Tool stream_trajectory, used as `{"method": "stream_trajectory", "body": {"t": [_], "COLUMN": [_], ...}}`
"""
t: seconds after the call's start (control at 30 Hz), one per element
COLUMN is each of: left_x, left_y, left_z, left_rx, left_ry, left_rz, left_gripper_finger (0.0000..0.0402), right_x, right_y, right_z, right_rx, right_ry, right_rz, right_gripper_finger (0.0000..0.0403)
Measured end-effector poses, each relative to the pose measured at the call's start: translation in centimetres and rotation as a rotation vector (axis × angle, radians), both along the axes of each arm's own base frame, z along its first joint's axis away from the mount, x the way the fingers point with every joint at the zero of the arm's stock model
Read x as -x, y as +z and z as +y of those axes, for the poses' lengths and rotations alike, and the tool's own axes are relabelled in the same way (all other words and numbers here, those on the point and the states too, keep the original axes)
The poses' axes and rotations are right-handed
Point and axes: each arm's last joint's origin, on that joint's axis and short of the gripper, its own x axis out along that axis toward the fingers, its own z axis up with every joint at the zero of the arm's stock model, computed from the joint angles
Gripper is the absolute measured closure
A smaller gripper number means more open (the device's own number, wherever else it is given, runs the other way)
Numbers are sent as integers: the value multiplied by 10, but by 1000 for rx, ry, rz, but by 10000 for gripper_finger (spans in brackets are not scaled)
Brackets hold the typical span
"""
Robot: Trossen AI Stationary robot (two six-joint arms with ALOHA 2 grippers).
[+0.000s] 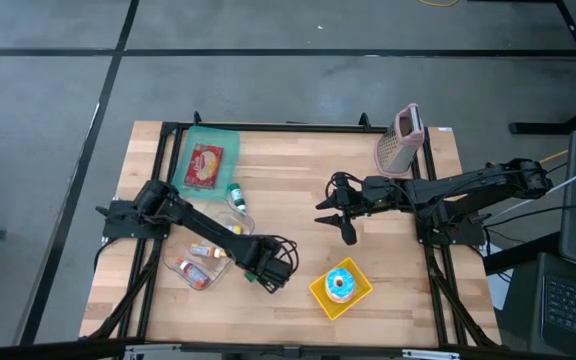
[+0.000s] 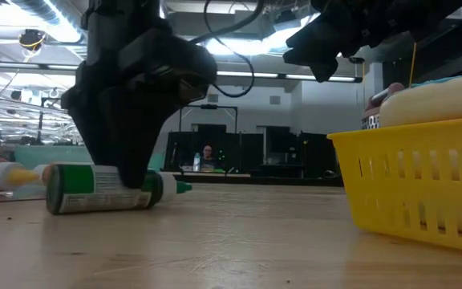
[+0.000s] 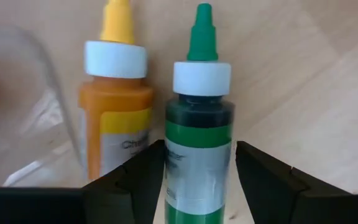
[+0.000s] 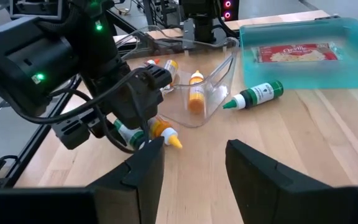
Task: Pick & Place Food Item
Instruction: Put the bottom green food coloring bottle into the transparent bin
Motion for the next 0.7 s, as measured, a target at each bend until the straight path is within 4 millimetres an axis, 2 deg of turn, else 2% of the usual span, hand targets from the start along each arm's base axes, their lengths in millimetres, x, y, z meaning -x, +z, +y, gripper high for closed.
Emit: {"method": "stream_trajectory", "body": {"t": [0.43, 0.7], "left_x": [-7, -12], "left_y": [-2, 5], "left_z": [-6, -9], "left_rx": [23, 16], "left_ry": [-113, -178], "left_rz": [-60, -92], "left_gripper_finger": [286, 300], "right_x": [0, 0], "right_y": [0, 0], "right_z": [0, 0], "right_rx": [0, 0], "right_ry": [0, 0], "right_rz": [0, 1], "right_gripper_finger": [234, 234]}}
